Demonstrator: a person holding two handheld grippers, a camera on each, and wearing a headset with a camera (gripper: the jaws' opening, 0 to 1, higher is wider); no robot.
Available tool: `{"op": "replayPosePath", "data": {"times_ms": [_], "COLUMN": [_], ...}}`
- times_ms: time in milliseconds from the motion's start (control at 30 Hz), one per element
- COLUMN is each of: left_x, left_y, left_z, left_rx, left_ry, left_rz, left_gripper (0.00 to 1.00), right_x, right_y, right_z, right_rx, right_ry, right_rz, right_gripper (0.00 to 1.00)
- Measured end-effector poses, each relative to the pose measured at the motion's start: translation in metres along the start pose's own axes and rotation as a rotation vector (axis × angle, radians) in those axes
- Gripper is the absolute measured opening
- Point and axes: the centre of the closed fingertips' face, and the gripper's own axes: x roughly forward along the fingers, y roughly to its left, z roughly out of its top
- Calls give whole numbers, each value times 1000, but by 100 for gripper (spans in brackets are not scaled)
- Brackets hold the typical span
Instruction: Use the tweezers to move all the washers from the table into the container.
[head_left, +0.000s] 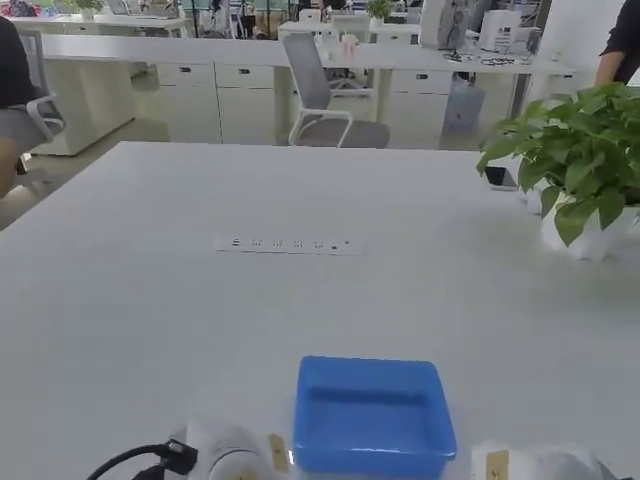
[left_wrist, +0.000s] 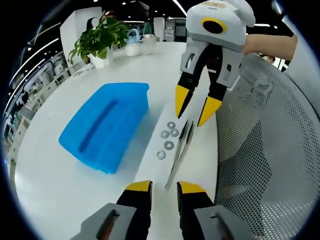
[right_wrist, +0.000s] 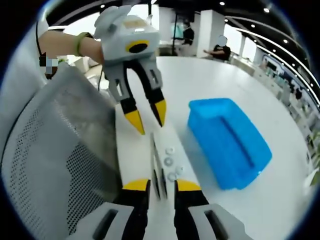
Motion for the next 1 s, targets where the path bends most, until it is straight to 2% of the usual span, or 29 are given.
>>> {"op": "replayPosePath", "data": {"times_ms": [200, 300, 367, 533, 600, 700, 833, 1000], "left_x": [4, 6, 8, 9, 8, 2, -14, -32], "left_y": [-4, -3, -7, -8, -9, -13, -18, -21], "left_z": [2, 1, -1, -2, -2, 3, 15, 31], "left_rx": [36, 103, 120, 171, 182, 243, 303, 335], "left_ry": [7, 33, 49, 59, 66, 65, 47, 27], "left_rz": [-21, -5, -23, -13, -25, -29, -28, -16], "left_gripper": [11, 8, 5, 0, 0, 0, 0, 0], "right_x": [3, 3, 2, 2, 2, 1, -2, -4], "right_y": [0, -1, -1, 0, 1, 2, 4, 7], "right_z": [-1, -2, -2, -3, -3, -4, -5, -4], "right_rx": [-1, -6, -7, -2, -3, -10, -19, -28], "right_ry": [8, 17, 16, 14, 15, 15, 7, 1], "right_rz": [6, 0, -3, -4, -4, -9, -20, -21], "right_gripper": [15, 16, 16, 16, 16, 16, 16, 16]}}
